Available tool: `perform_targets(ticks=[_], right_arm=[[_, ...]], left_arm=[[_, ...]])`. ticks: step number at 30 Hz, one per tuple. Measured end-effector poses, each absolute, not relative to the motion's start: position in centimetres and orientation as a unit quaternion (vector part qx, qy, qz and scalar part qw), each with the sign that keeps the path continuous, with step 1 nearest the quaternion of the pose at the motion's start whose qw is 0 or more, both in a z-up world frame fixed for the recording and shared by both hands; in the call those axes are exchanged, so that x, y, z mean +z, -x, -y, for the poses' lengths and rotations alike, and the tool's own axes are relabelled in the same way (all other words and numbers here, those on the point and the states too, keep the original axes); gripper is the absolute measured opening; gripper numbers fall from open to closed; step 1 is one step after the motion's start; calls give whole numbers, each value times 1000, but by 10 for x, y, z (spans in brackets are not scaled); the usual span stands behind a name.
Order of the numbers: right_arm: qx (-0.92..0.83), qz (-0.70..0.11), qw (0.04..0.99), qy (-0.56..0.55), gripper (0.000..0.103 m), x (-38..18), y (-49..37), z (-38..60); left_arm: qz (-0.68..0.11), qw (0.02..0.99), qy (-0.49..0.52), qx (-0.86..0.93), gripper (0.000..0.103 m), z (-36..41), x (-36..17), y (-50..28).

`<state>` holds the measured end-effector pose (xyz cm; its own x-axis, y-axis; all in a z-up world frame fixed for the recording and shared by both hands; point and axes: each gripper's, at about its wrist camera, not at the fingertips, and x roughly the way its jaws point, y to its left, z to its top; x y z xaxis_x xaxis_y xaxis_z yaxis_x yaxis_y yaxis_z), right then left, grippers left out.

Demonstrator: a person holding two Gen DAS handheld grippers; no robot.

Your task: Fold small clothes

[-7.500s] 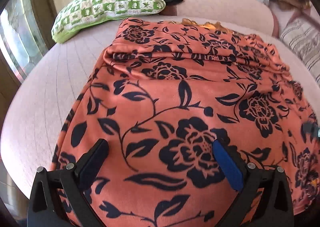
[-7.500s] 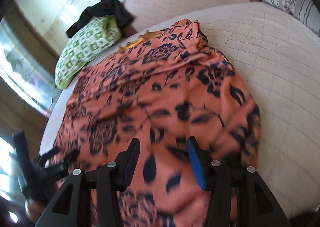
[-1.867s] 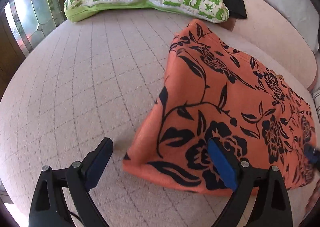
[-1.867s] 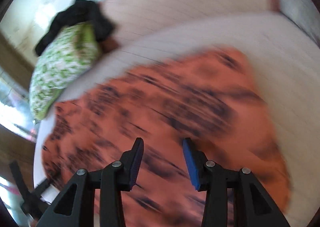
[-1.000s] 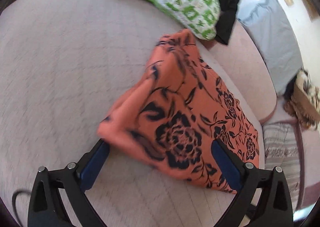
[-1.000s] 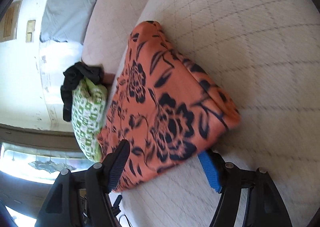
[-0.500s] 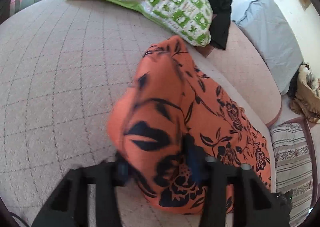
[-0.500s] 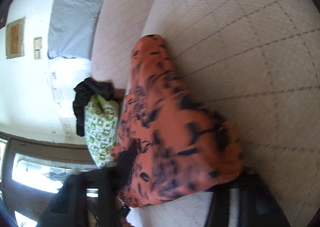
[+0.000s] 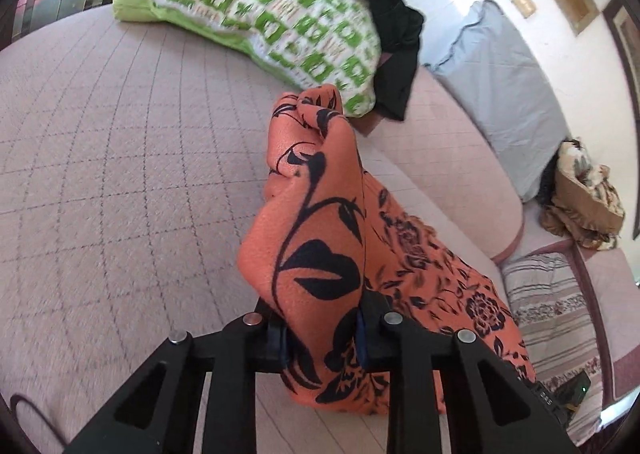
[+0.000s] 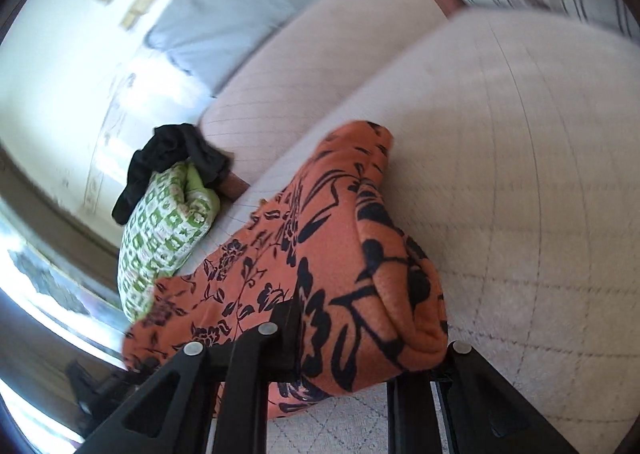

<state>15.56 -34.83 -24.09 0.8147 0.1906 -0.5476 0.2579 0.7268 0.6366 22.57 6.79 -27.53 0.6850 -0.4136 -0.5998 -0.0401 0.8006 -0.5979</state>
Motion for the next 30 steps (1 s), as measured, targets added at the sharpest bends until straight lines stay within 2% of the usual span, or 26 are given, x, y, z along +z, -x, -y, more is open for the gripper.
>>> perform_targets(ticks=[9,11,14,15,16,19,21,24,27,30], right_arm=[[-8,-273,896,-349,17,-207,-115,337],[-6,-278,892,-356,17,-205,-104,337],[-9,-318,876,-363,17,-216,-93,335],[-18,-349,860,-372,20,-226,-94,336],[-24,-373,843,-386,20,-235,-95,338],[-47,-425,792,-436,23,-255,-97,348],[-40,-428,775,-463,26,-258,-88,350],[-36,-442,767,-463,27,-256,-66,347],[-7,-448,770,-454,27,-242,-47,336],[18,-433,808,-399,27,-221,-58,316]], left_arm=[[-374,869,301,-117,25,-73,-257,-170],[-384,868,300,-101,25,-76,-265,-160],[-431,848,300,-63,31,-81,-291,-165],[-441,843,304,-52,40,-85,-299,-170],[-456,832,314,-41,56,-89,-309,-176],[-436,827,352,-46,66,-94,-314,-180],[-436,837,326,-51,65,-88,-311,-185],[-430,844,317,-42,40,-87,-311,-186],[-423,845,324,-45,34,-87,-310,-185],[-412,857,307,-47,34,-82,-305,-185]])
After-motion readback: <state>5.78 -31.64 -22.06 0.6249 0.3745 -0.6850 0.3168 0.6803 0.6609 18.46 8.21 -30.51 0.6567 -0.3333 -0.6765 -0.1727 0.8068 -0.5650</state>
